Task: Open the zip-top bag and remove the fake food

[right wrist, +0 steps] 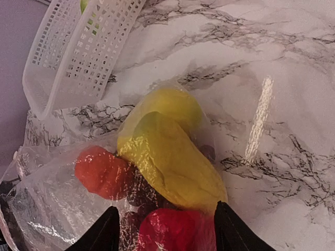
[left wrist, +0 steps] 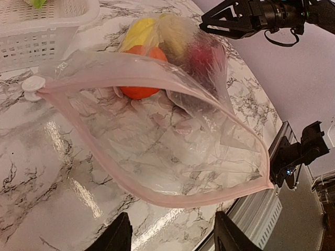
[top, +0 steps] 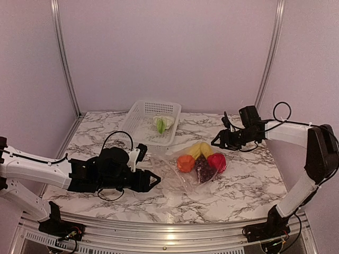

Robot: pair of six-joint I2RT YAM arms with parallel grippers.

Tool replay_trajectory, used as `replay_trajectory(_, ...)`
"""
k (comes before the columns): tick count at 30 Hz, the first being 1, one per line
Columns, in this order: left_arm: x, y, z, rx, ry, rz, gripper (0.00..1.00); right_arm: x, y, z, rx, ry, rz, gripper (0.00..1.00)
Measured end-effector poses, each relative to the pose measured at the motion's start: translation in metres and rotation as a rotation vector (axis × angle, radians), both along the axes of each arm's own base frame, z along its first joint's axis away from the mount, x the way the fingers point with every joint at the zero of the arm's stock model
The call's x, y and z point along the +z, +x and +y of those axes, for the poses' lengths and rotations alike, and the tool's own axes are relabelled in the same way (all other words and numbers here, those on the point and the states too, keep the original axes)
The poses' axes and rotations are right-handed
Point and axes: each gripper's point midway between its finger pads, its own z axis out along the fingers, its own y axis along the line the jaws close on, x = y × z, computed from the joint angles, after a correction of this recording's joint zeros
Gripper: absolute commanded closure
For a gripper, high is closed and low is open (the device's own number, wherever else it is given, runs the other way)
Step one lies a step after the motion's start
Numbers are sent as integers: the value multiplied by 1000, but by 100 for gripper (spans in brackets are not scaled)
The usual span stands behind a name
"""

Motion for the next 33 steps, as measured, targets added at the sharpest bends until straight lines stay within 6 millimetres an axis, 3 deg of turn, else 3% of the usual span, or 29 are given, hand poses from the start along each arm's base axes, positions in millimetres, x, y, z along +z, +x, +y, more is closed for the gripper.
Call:
replay_trajectory(5,-13,-1,-20,-31,26,-9,53,-27,-5,9,58,22,79,49)
replay_trajectory(9,-18,6,-29,-18,25,-24,54,-32,-9,15,96,49,91,76)
replay_trajectory(15,-37,21,-41,19,24,-1,56,-37,-23,23,139,93,118,99)
replay_trajectory(19,-38,36,-39,84,-16,24,56,-38,-39,33,174,107,139,100)
replay_trajectory(23,-38,53,-30,158,-84,43,53,-27,-55,45,212,125,136,100)
replay_trajectory(29,-74,64,-2,218,-138,148,40,19,-73,58,247,186,58,100)
replay_trajectory(33,-95,61,17,210,-159,211,40,28,-82,58,259,210,50,100)
